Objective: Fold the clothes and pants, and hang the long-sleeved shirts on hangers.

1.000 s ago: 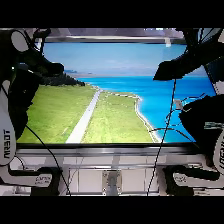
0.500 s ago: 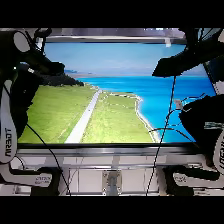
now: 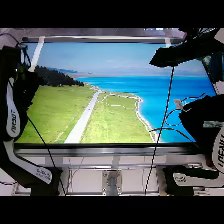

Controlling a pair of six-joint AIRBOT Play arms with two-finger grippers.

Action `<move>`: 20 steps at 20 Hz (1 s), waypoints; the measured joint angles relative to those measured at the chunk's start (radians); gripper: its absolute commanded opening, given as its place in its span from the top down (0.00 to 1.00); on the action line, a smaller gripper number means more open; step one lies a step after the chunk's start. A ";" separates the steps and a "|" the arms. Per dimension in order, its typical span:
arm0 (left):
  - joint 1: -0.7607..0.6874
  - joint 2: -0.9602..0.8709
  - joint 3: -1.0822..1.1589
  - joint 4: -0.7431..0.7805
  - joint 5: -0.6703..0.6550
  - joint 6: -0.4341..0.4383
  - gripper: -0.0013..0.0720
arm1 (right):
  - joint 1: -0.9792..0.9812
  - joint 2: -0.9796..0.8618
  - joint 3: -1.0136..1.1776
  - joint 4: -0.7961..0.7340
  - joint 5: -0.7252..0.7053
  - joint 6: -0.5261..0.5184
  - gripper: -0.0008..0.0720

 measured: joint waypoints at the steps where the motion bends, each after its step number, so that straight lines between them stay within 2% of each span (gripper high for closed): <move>1: 0.023 -0.036 0.000 0.016 0.004 -0.001 0.01 | 0.000 -0.008 0.000 0.000 -0.007 0.000 0.52; 7: 0.072 -0.182 0.000 0.090 0.015 0.040 0.01 | 0.000 -0.082 0.000 -0.002 -0.018 0.000 0.52; 17: 0.088 -0.259 0.000 0.107 0.048 0.125 0.01 | 0.000 -0.207 -0.001 0.000 -0.022 0.007 0.52; 18: 0.090 -0.265 0.000 0.107 0.052 0.127 0.06 | 0.000 -0.212 -0.001 0.002 -0.022 0.008 0.52; 19: 0.091 -0.269 0.000 0.107 0.052 0.127 0.46 | 0.000 -0.216 -0.001 0.003 -0.022 0.008 0.52; 20: 0.092 -0.273 0.000 0.107 0.053 0.128 0.96 | 0.000 -0.219 -0.001 0.003 -0.022 0.010 0.52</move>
